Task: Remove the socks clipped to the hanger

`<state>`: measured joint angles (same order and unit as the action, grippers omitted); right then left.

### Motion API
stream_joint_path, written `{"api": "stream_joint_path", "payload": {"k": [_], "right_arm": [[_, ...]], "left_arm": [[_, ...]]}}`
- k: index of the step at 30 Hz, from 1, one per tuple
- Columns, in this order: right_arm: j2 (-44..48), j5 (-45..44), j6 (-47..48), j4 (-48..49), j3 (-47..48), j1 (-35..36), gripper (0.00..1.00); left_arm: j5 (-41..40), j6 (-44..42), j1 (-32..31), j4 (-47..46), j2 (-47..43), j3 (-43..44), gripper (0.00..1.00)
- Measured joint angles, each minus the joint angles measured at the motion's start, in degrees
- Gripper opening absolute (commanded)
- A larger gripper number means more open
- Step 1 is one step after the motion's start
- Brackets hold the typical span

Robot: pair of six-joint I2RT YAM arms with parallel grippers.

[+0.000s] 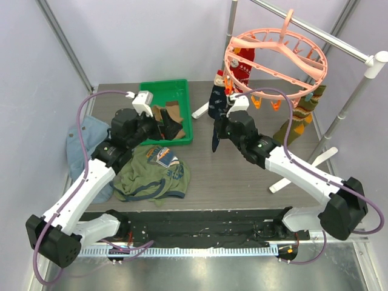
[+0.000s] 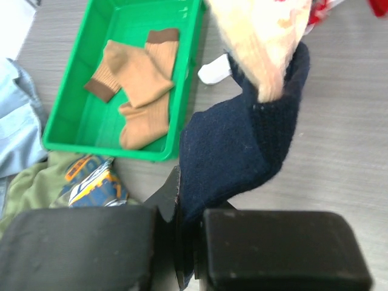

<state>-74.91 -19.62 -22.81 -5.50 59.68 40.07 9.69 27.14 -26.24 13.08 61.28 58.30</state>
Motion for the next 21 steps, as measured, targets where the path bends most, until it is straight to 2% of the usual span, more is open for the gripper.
{"api": "stream_joint_path", "payload": {"k": [11, 21], "right_arm": [[9.92, 1.99, -8.17, -0.63, -5.11, -0.02, 0.01], [16.17, 1.99, -13.49, -0.59, -7.39, -0.02, 0.06]], "left_arm": [[1.36, -2.89, -13.94, -7.37, 2.95, -2.49, 0.98], [-0.24, -5.20, -20.79, -16.85, 9.94, -3.93, 0.99]]}}
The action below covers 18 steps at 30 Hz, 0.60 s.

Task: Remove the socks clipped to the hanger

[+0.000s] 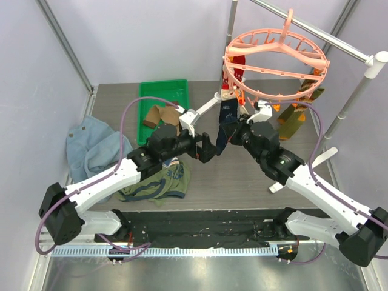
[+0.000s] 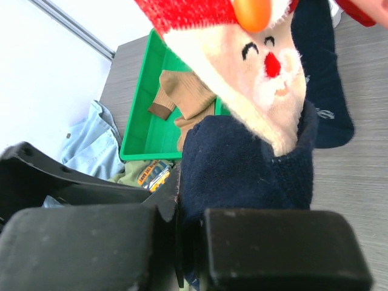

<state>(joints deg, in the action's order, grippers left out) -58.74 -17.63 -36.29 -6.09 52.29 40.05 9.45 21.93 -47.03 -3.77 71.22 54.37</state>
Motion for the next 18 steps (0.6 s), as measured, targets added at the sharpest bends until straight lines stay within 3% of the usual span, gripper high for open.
{"api": "stream_joint_path", "payload": {"k": [7, 10, 11, 12, 14, 15, 18], "right_arm": [[1.86, 0.02, -2.34, 0.00, -1.01, 0.00, 0.06], [2.45, 0.28, -3.41, 0.00, -1.40, 0.00, 0.07], [2.56, 0.42, -3.67, -0.02, -1.46, 0.00, 0.08], [2.71, 0.57, -4.07, -0.02, -1.57, 0.00, 0.11], [3.17, 0.79, -4.50, -0.02, -1.92, 0.00, 0.16], [3.61, 0.83, -4.61, -0.02, -2.34, 0.00, 0.23], [4.74, 0.81, -4.81, -0.70, -2.82, -0.04, 0.38]], "left_arm": [[-1.73, -1.60, -5.11, -5.90, 4.07, 0.00, 0.98], [-3.58, -1.57, -6.03, -6.62, 6.47, 0.28, 0.87], [-4.02, -1.55, -6.12, -6.62, 7.23, 0.59, 0.80], [-4.52, -1.55, -6.14, -6.67, 8.31, 1.03, 0.57], [-5.35, -1.25, -6.36, -6.64, 9.51, 1.51, 0.31], [-5.84, -1.77, -6.49, -6.64, 9.94, 1.77, 0.16], [-6.51, -1.33, -6.64, -6.67, 10.03, 2.34, 0.00]]}}
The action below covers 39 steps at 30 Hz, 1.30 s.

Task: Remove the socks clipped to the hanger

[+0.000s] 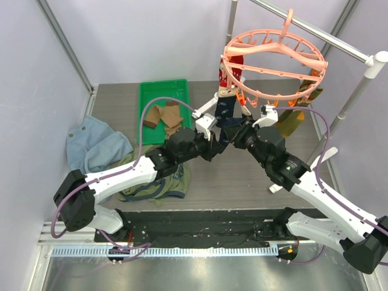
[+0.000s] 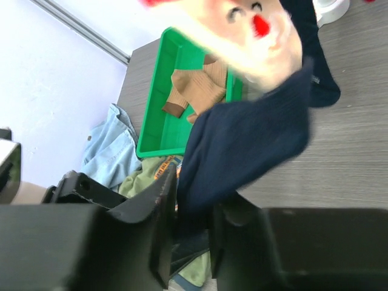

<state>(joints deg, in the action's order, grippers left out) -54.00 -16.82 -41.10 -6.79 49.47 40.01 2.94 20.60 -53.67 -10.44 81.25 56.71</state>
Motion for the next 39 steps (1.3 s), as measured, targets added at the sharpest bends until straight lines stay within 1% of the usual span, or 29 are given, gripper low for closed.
{"api": "stream_joint_path", "payload": {"k": [3, 8, 12, 16, 21, 27, 34, 39], "right_arm": [[1.44, -0.50, 0.35, -1.73, 0.11, -0.02, 0.47], [2.54, -2.21, 2.43, -10.43, 4.70, -0.02, 0.52], [2.64, -4.04, 6.32, -20.17, 13.92, -0.07, 0.52], [2.12, -5.31, 9.88, -26.49, 25.29, -0.07, 0.53], [-0.52, -7.15, 12.63, -29.40, 33.81, -0.09, 0.53], [-8.15, -7.91, 15.13, -30.73, 41.07, -0.13, 0.55], [-17.44, -7.96, 17.05, -31.21, 43.36, -0.11, 0.57], [-19.56, -9.55, 17.27, -31.52, 43.54, -0.11, 0.60]], "left_arm": [[0.13, 0.17, -0.31, -0.07, -0.04, 0.48, 0.00], [0.33, 1.14, -0.76, 0.15, -0.37, 0.35, 0.00], [0.33, 1.68, -1.27, 0.26, -1.68, -0.63, 0.00], [0.31, 1.88, -1.99, 0.28, -2.27, -1.27, 0.00], [0.24, 2.27, -3.21, 0.44, -2.78, -2.19, 0.00], [0.09, 2.97, -4.33, 1.05, -4.90, -2.64, 0.00], [0.09, 3.04, -5.62, 1.33, -6.73, -3.08, 0.00], [0.09, 3.06, -6.23, 1.75, -6.97, -3.30, 0.00]]}}
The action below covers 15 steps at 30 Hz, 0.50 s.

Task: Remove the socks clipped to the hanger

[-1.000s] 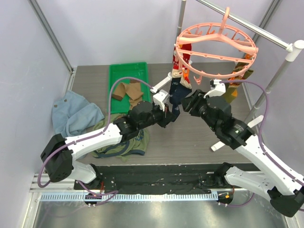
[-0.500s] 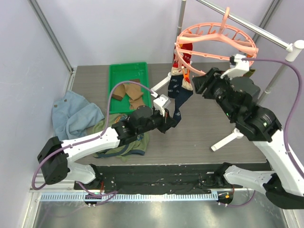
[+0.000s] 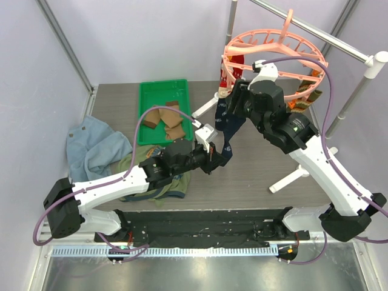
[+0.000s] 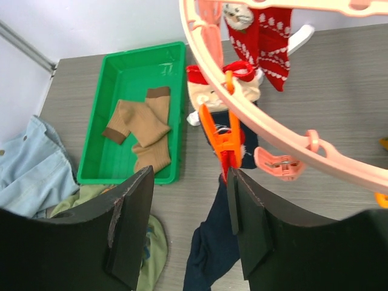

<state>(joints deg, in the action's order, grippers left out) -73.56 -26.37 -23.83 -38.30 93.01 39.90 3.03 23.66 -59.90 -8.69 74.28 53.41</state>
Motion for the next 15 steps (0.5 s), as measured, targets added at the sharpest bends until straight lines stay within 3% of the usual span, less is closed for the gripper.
{"api": "stream_joint_path", "payload": {"k": [15], "right_arm": [[-2.36, -5.53, 1.90, 4.00, -0.46, -0.02, 0.65]], "left_arm": [[0.04, 0.13, -1.46, 0.50, -1.53, -0.33, 0.00]]}}
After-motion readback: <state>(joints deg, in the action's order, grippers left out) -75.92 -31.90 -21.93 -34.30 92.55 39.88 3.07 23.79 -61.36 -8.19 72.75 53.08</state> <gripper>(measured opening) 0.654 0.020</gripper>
